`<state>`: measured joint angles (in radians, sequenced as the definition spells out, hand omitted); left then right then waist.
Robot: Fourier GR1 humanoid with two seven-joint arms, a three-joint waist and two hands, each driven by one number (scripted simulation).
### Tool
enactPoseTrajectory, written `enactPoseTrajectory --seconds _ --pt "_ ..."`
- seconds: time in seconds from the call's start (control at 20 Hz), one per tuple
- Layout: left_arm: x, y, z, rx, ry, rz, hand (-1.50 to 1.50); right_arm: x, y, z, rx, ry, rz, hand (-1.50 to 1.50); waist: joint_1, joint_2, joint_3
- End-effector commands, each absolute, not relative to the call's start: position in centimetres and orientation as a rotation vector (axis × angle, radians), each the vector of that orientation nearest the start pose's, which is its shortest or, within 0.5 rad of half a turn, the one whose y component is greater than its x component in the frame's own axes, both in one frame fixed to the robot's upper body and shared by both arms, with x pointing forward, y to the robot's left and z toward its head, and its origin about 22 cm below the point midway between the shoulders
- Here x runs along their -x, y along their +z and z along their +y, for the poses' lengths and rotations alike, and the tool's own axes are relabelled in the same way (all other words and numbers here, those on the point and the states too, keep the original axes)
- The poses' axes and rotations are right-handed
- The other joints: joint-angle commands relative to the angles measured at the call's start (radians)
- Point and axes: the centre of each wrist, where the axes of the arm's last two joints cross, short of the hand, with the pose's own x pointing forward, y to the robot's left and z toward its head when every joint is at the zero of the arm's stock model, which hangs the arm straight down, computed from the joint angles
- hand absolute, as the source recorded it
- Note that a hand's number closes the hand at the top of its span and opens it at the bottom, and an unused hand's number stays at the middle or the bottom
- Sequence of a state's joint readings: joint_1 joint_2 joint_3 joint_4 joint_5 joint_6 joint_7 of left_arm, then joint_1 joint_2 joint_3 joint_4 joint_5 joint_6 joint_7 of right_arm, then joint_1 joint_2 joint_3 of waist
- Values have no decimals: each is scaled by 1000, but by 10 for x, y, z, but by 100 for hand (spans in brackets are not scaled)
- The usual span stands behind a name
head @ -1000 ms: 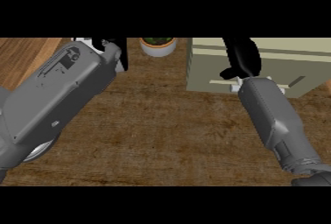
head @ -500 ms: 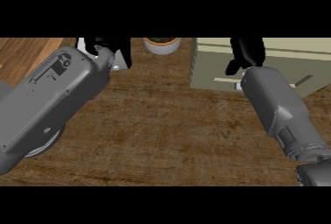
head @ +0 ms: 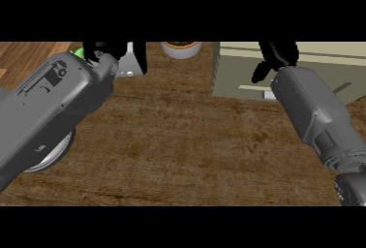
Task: Pick up the can, place it into the drawer and close the drawer
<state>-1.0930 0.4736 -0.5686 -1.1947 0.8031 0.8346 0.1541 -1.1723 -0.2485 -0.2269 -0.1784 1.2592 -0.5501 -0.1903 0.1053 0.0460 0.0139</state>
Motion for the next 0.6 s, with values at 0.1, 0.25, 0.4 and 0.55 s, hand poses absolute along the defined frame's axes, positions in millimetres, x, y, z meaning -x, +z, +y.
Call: enactPoseTrajectory --seconds 0.1,0.25,0.4,0.55 --pt "-381 228 118 -8 131 -1721 -150 -472 119 -173 913 740 -1784 -150 19 -17 -6" --pt "-382 231 118 -19 149 -1723 -150 -474 124 -173 766 604 -1817 -150 11 -16 -6" --pt "-380 227 132 -22 135 -1712 -150 -472 118 -194 706 541 -1849 -150 8 -12 -8" --pt "-379 229 132 -20 140 -1718 -150 -476 130 -192 670 507 -1852 -150 0 -12 -10"
